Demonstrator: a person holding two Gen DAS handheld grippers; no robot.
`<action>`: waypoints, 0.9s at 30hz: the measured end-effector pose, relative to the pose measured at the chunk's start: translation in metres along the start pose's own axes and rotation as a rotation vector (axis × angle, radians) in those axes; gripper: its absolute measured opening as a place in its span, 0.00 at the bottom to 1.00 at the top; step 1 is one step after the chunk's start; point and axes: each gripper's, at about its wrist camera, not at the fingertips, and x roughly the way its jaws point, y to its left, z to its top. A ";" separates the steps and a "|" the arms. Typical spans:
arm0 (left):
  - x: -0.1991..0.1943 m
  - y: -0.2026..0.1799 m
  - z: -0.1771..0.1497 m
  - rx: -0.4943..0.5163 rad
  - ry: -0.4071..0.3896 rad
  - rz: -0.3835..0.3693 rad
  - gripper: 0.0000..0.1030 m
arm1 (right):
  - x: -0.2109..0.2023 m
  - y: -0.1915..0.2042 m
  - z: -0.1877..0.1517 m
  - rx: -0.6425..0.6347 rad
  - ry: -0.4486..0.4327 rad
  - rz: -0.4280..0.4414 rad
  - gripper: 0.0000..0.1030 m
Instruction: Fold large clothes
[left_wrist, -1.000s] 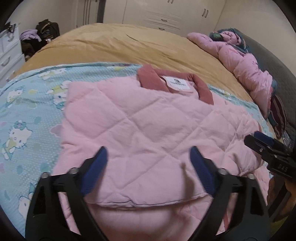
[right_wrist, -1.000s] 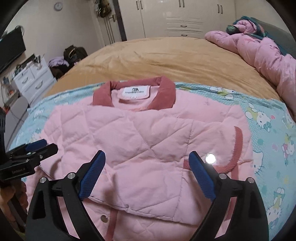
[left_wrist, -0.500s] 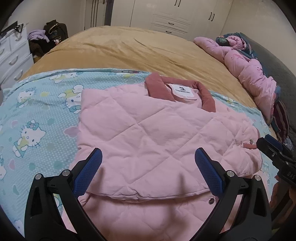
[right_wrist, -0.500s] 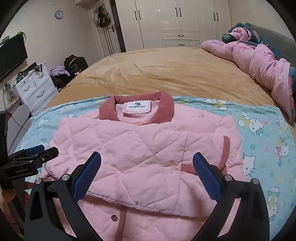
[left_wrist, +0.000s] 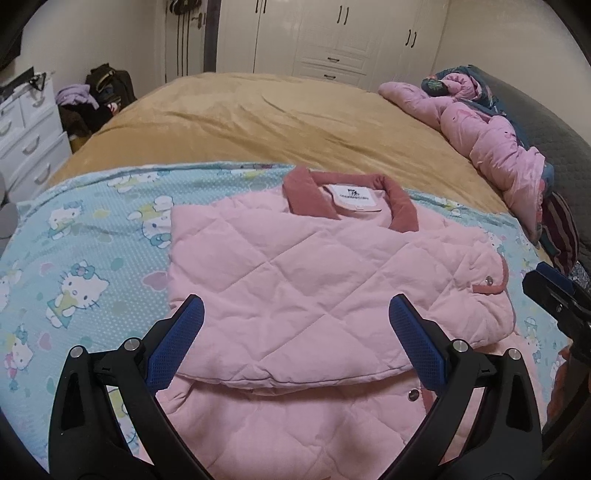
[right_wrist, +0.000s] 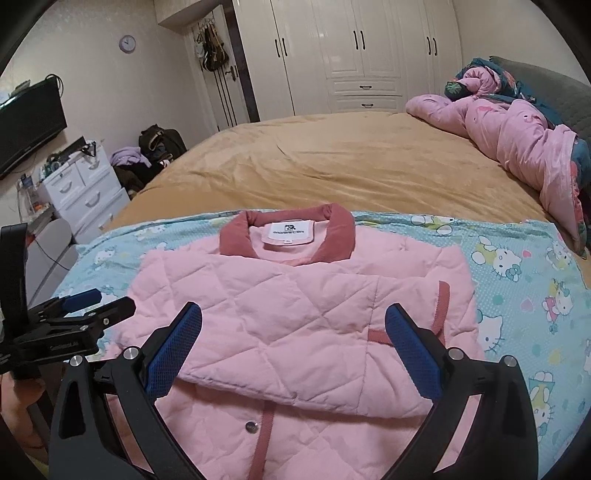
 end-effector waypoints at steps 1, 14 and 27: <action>-0.002 -0.002 0.000 0.005 -0.005 0.004 0.91 | -0.006 0.001 -0.001 0.002 -0.008 -0.001 0.96; -0.062 -0.030 -0.022 0.017 -0.056 -0.046 0.91 | -0.075 -0.002 -0.025 0.030 -0.059 -0.005 0.96; -0.127 -0.040 -0.043 0.015 -0.097 -0.031 0.91 | -0.152 -0.014 -0.036 0.061 -0.126 -0.011 0.96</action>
